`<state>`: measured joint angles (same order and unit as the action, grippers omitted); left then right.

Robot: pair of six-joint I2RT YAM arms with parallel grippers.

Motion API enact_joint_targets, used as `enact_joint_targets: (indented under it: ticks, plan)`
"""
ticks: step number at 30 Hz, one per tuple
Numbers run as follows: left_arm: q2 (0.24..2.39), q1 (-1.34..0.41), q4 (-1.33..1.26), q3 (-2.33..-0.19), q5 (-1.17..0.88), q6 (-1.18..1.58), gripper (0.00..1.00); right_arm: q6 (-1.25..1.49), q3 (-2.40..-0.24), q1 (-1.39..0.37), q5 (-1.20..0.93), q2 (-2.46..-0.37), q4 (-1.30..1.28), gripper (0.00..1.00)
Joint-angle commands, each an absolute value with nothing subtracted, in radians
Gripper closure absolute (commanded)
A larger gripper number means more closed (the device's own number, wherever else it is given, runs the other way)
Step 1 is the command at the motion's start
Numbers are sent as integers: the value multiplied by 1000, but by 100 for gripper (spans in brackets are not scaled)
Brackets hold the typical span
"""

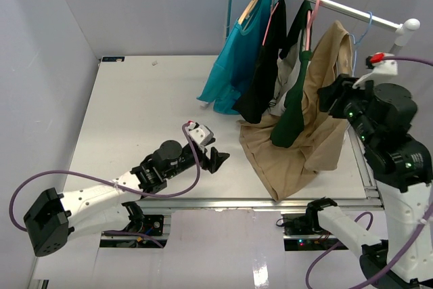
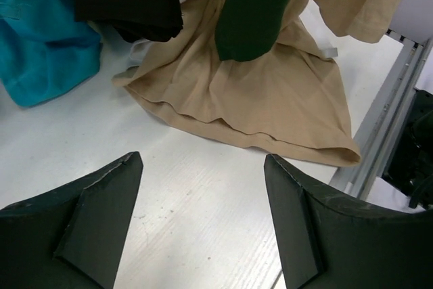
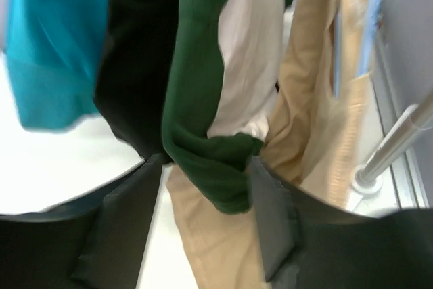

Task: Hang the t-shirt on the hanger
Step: Reset both arms

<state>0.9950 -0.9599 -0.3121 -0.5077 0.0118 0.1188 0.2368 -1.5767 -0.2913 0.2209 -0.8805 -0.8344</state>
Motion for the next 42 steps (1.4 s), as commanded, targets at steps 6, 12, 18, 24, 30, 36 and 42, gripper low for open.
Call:
enact_joint_targets:
  ticks: [6,12,18,24,30,36,42]
  plan:
    - [830,-965,-348,-442,123,95,3,193,-1549,-298,13,-933,-737,29]
    - [765,-965,-349,-418,210,105,2,223,-1594,-610,328,-1068,-722,13]
    - [677,-976,-343,-402,232,116,2,350,-1424,-1098,739,-1091,-711,10]
    - [588,-1006,-283,-411,177,179,2,467,-1082,-1235,805,-920,-566,10]
    - [532,-1011,-187,-408,132,222,2,526,-862,-1313,929,-814,-506,10]
    - [442,-1012,-229,-334,161,203,2,556,-782,-1316,947,-718,-497,10]
    - [442,-1017,-235,-319,152,192,2,569,-655,-1316,979,-603,-473,10]
